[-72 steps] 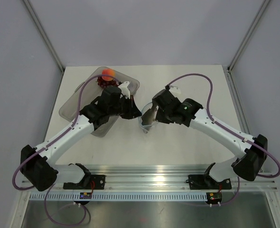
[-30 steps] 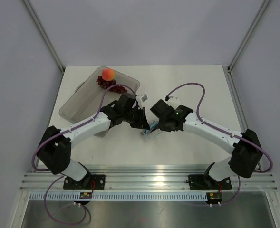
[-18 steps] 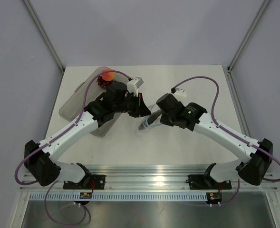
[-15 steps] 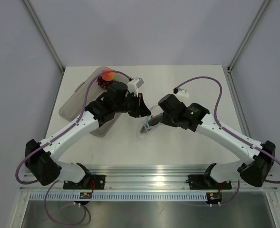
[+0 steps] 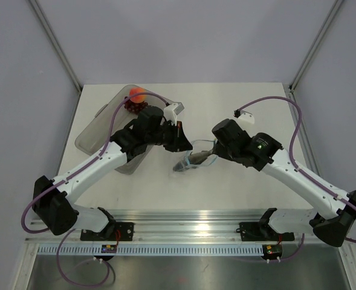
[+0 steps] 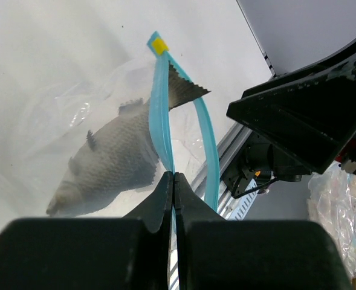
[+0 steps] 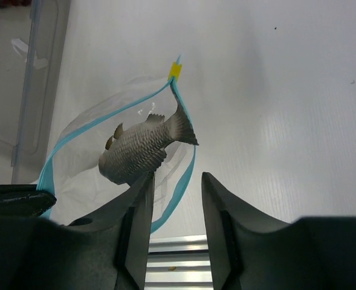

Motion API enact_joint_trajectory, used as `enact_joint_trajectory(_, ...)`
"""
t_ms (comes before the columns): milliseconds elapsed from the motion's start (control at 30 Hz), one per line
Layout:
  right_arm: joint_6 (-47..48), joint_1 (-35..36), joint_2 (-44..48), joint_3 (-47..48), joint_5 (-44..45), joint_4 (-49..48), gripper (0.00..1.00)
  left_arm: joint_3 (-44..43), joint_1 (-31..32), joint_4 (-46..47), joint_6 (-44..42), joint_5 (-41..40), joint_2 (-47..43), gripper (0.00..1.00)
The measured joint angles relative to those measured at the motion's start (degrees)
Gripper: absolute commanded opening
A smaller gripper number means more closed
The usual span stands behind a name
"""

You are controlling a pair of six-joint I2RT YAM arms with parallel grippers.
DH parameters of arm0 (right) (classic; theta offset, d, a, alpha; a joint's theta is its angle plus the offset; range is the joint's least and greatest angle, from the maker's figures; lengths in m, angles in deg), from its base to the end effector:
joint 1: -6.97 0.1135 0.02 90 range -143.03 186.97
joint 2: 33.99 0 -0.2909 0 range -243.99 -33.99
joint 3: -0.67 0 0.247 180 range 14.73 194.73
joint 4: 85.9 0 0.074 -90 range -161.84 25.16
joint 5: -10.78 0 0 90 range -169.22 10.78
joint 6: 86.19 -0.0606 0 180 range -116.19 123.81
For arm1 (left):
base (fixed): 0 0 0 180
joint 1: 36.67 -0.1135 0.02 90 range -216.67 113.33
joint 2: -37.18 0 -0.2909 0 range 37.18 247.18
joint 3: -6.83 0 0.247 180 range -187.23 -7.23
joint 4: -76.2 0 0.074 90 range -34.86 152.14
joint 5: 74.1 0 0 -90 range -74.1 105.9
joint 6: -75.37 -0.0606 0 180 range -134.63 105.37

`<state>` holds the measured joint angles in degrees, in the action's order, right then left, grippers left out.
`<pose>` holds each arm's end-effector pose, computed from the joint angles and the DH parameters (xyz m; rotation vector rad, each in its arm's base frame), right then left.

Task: Place the food in the zip-top bag and seal the zipper
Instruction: Adjust the zipper food storage bag at the center of the board.

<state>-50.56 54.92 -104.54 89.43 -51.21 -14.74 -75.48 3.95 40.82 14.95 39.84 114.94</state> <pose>0.1783 0.1551 0.3632 0.3288 2.3434 0.2466 0.2236 -0.2242 0.3511 0.4899 2.2311 -1.1337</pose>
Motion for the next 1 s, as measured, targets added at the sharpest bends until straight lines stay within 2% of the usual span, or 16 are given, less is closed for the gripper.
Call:
enact_joint_trajectory(100,0.1,-0.9,0.4,0.0,0.1,0.2,0.29,0.3,0.0,0.1,0.0,0.3,0.0,0.00)
enact_joint_trajectory(200,0.6,-1.2,0.8,0.0,0.0,0.2,0.23,0.3,0.0,0.1,0.0,0.5,0.0,0.00)
enact_joint_trajectory(267,1.2,-1.2,0.4,0.3,-0.1,0.2,0.23,0.3,0.0,0.2,0.0,0.7,0.0,0.00)
enact_joint_trajectory(367,2.0,-1.2,-1.8,1.6,-0.1,0.2,0.29,0.3,0.0,0.2,0.0,1.1,0.0,0.00)
enact_joint_trajectory(633,3.8,-2.2,-4.3,1.9,-1.3,-0.5,0.25,0.3,0.0,0.3,0.1,1.7,0.0,0.00)
enact_joint_trajectory(833,4.7,-2.3,-4.5,0.5,-7.0,-4.5,0.25,0.3,0.0,0.5,0.5,2.1,0.0,0.00)
enact_joint_trajectory(1000,4.2,-2.3,-5.7,-4.1,-12.1,-8.9,0.41,0.4,0.0,0.9,0.8,2.4,0.0,0.00)
